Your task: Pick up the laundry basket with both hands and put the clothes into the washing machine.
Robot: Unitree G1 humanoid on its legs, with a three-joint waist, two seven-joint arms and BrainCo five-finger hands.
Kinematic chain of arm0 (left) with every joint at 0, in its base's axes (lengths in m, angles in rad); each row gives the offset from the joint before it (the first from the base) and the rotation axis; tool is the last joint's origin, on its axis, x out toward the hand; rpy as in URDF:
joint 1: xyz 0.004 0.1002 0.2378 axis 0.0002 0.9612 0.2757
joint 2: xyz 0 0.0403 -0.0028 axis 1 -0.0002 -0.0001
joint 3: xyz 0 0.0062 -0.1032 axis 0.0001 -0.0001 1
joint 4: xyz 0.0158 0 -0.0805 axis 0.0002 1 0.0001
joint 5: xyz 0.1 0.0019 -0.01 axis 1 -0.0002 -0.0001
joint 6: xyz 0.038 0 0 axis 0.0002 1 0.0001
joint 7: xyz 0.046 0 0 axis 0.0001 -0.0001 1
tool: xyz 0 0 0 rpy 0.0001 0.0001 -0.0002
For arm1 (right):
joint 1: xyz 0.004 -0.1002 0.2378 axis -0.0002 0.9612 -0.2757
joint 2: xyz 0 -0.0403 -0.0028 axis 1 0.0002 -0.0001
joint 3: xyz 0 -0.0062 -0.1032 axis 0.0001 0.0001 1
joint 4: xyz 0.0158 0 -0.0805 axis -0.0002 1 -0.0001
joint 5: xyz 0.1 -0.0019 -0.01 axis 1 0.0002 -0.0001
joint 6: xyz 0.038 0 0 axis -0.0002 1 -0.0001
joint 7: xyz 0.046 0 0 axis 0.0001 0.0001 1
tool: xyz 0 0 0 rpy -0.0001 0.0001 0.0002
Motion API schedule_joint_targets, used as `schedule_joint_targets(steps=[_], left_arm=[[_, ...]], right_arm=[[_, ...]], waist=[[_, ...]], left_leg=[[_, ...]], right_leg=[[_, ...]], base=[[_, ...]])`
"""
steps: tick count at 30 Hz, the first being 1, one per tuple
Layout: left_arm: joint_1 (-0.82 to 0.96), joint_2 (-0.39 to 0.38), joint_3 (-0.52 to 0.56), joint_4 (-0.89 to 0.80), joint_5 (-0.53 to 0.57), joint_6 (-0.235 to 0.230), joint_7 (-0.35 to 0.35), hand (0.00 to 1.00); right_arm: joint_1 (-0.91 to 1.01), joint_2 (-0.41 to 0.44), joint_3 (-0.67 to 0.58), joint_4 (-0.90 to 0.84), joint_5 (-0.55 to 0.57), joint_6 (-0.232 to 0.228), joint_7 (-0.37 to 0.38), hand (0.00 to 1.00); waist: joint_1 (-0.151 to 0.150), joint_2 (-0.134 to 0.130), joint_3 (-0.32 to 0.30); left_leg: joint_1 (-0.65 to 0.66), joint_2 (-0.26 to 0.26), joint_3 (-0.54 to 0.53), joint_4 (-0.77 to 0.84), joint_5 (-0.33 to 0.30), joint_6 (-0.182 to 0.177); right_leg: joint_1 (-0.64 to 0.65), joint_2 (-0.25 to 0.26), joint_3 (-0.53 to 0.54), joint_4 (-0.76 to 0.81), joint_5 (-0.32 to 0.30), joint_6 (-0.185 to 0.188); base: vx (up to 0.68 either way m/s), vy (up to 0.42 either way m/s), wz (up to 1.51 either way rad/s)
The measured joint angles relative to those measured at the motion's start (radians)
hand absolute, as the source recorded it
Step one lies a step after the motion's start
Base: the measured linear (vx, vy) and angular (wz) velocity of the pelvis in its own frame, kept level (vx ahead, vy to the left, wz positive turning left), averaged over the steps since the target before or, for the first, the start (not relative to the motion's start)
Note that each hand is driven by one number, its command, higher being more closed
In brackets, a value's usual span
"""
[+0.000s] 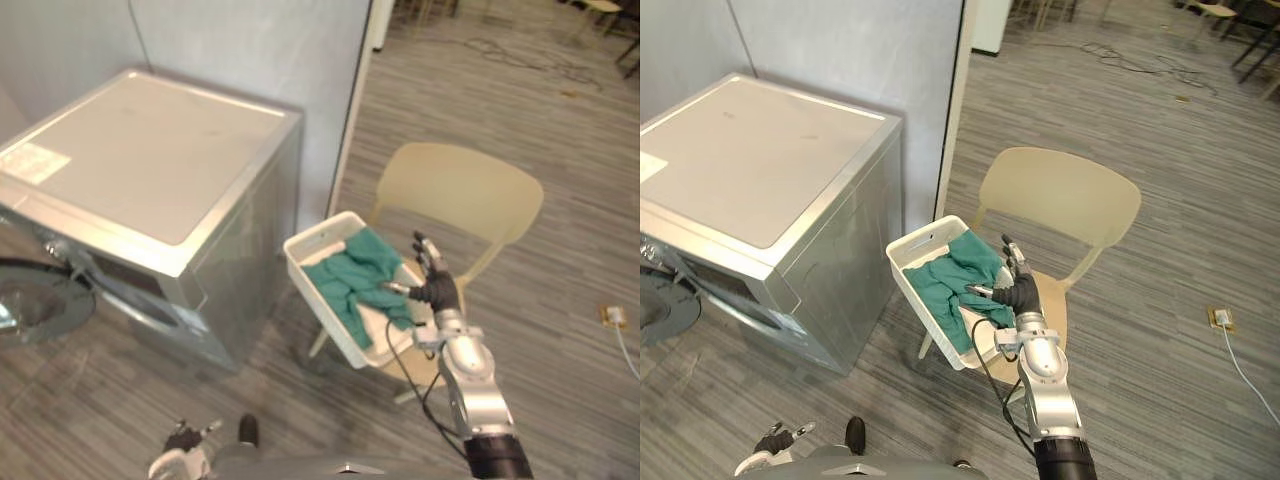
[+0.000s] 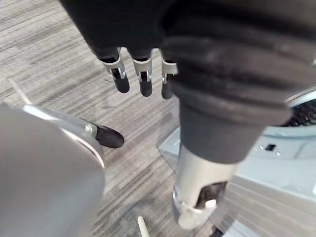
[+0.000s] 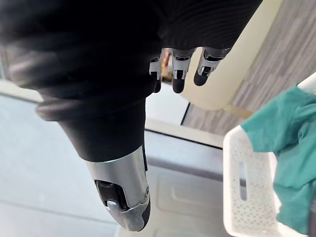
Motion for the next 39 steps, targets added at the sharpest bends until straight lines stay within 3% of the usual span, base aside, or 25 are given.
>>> schedule_joint_targets(steps=[3,8,12,16,19,23,29,39], left_arm=[[-0.020,0.014,-0.003,-0.014,0.000,-0.001,-0.002,0.00],[-0.055,0.009,-0.029,-0.050,-0.023,-0.005,0.000,0.00],[-0.080,0.006,-0.069,-0.100,-0.060,-0.028,0.008,0.00],[-0.100,0.013,-0.133,-0.162,-0.094,-0.050,0.008,0.00],[-0.113,0.023,-0.193,-0.193,-0.091,-0.062,0.006,0.00],[-0.134,0.038,-0.267,-0.209,-0.087,-0.069,-0.015,0.00],[-0.167,0.045,-0.310,-0.209,-0.057,-0.071,-0.013,0.00],[-0.191,0.032,-0.327,-0.279,-0.029,-0.069,-0.008,0.00]], right_arm=[[-0.179,-0.086,0.068,0.084,-0.035,0.000,0.006,0.00],[-0.450,-0.231,0.189,0.247,-0.072,0.003,0.028,0.00],[-0.631,-0.344,0.299,0.358,-0.107,0.003,0.043,0.00],[-0.791,-0.462,0.411,0.468,-0.120,-0.001,0.052,0.00],[-0.868,-0.561,0.488,0.518,-0.130,-0.018,0.072,0.00],[-0.916,-0.618,0.522,0.593,-0.171,-0.032,0.074,0.00],[-0.958,-0.636,0.560,0.663,-0.226,-0.041,0.064,0.00],[-0.976,-0.636,0.570,0.672,-0.221,-0.040,0.038,0.00]], waist=[[0.010,0.000,0.087],[0.015,0.032,0.217],[0.015,0.057,0.277],[0.018,0.066,0.334],[0.020,0.078,0.349],[0.032,0.099,0.367],[0.048,0.124,0.382],[0.078,0.129,0.386]], left_leg=[[-0.050,0.031,-0.018,-0.002,0.027,-0.013],[-0.120,0.045,-0.034,-0.021,0.079,-0.009],[-0.174,0.039,-0.024,-0.021,0.098,0.000],[-0.206,0.033,-0.002,-0.020,0.109,0.011],[-0.249,0.032,0.005,-0.020,0.116,0.012],[-0.293,0.032,0.009,-0.020,0.129,0.018],[-0.360,0.031,0.006,-0.020,0.142,0.022],[-0.467,0.020,-0.013,0.033,0.143,0.019]], right_leg=[[-0.041,0.031,-0.012,-0.003,0.012,-0.030],[-0.122,0.036,-0.024,0.030,0.025,-0.049],[-0.207,0.015,-0.012,0.089,0.023,-0.051],[-0.273,-0.003,0.008,0.135,0.023,-0.052],[-0.329,-0.009,0.017,0.156,0.025,-0.054],[-0.387,-0.013,0.023,0.180,0.025,-0.055],[-0.468,-0.024,0.022,0.218,0.017,-0.063],[-0.595,-0.077,0.003,0.384,-0.068,-0.075]], base=[[-0.13,-0.059,0.11],[-0.11,0.003,0.03],[-0.08,0.041,-0.08],[-0.07,0.024,-0.16],[-0.07,0.007,-0.08],[-0.03,-0.021,-0.06],[0.00,-0.037,-0.01],[0.00,-0.057,0.12]])
